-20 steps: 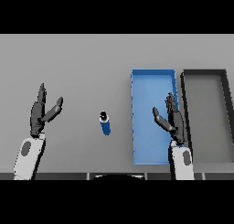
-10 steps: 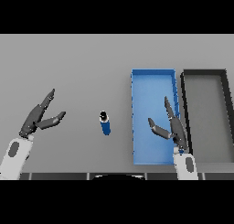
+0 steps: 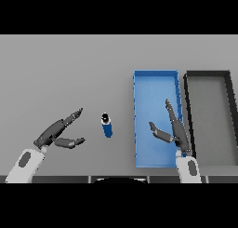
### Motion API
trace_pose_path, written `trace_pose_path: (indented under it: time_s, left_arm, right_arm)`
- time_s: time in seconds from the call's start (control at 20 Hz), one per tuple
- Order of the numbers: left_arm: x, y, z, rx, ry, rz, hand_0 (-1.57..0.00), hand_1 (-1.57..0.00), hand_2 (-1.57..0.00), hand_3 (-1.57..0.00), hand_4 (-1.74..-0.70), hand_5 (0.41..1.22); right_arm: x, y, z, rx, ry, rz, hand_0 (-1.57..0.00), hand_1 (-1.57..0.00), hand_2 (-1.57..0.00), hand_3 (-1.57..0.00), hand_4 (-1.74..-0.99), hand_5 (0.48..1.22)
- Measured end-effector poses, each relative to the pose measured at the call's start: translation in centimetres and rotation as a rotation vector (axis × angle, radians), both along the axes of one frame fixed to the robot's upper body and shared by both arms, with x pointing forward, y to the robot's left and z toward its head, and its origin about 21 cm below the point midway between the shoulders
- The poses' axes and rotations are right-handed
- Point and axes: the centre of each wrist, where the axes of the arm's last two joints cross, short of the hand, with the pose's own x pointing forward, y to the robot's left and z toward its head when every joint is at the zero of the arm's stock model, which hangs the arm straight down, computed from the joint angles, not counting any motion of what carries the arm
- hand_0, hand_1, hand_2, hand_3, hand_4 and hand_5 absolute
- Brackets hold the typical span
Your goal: Pick up the blue pipe and place it into the blue bin.
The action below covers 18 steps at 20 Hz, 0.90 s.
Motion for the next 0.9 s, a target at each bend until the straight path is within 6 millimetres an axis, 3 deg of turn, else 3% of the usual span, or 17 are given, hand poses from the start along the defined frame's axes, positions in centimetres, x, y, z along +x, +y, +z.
trace_pose_path:
  time_s: [0.25, 0.4, 0.6, 0.9]
  left_arm:
    - [-0.9, -3.6, -1.7, 0.013, -0.020, -0.048, 0.00, 0.00, 0.00, 0.00, -1.19, 0.464]
    - [-0.1, -5.3, -2.2, 0.011, -0.012, -0.051, 0.00, 0.00, 0.00, 0.00, -1.20, 0.467]
    - [0.7, -7.4, -4.3, -0.003, 0.047, -0.060, 0.00, 0.00, 0.00, 0.00, -1.19, 0.469]
    - [2.3, -10.5, -5.4, 0.012, 0.041, -0.102, 0.00, 0.00, 0.00, 0.00, -1.15, 0.479]
  right_arm:
    - [0.0, 0.3, -0.2, 0.007, 0.012, -0.006, 0.00, 0.00, 0.00, 0.00, -1.223, 0.620]
    - [-0.1, 0.6, 0.2, 0.011, 0.015, -0.013, 0.00, 0.00, 0.00, 0.00, -1.231, 0.623]
    - [-0.8, -0.2, 0.1, 0.015, 0.005, -0.013, 0.00, 0.00, 0.00, 0.00, -1.218, 0.612]
    - [-0.7, -0.3, 0.1, 0.012, 0.013, -0.024, 0.00, 0.00, 0.00, 0.00, -1.202, 0.606]
